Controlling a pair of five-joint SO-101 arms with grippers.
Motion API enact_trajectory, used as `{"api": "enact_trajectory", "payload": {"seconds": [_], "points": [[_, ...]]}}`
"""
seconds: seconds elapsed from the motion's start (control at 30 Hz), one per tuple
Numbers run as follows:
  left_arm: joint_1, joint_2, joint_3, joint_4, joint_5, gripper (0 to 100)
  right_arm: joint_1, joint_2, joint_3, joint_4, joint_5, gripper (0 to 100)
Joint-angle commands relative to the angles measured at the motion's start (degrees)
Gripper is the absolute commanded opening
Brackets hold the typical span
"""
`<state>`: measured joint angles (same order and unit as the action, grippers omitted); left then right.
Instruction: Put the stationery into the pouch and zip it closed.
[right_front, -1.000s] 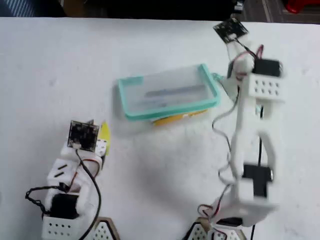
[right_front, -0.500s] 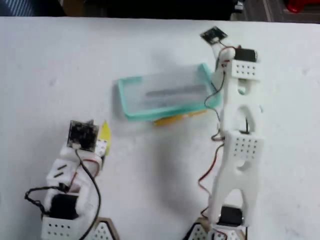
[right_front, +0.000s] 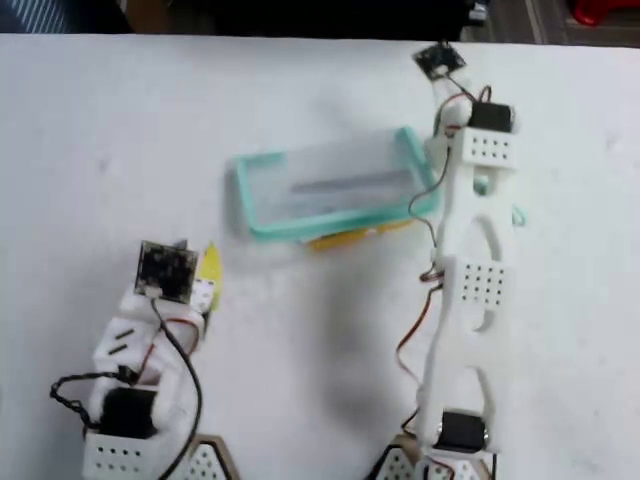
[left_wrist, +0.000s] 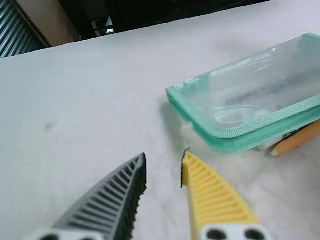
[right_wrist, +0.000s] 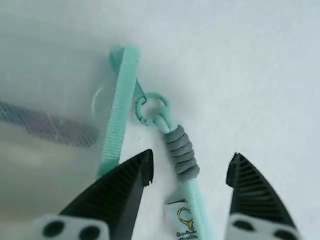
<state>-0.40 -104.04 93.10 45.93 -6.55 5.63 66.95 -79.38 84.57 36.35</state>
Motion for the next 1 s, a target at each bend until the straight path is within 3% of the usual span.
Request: {"api": "enact_trajectory", "payload": {"seconds": [0.0,0.2,0.4,0.53,0.63,0.77,0.97], "points": [[0.0,-0.7,-3.3,0.4,0.4,15,1.5,1.0,-2.6,-1.2,-0.3,23.0],[0.0,-0.7,-3.3,0.3,0.4,15,0.9,4.4,-2.6,0.4,6.1,22.7],[0.0,-0.7,-3.3,0.4,0.4,15,-0.4,8.0,-3.1,-3.1,6.5,21.1],[0.0,-0.7,-3.3,0.4,0.4,15,-0.1,9.3,-3.2,-7.1,6.2,0.5],[0.0,-0.7,-3.3,0.3,0.4,15,0.0,9.2,-3.3,-7.7,6.2,6.1],[0.0,-0.7,-3.3,0.2,0.4,15,0.0,7.3,-8.4,-4.4,6.2,1.2],[0.0,-0.7,-2.6,-0.5,0.4,15,-1.7,-1.2,-15.6,3.4,6.1,1.5]]}}
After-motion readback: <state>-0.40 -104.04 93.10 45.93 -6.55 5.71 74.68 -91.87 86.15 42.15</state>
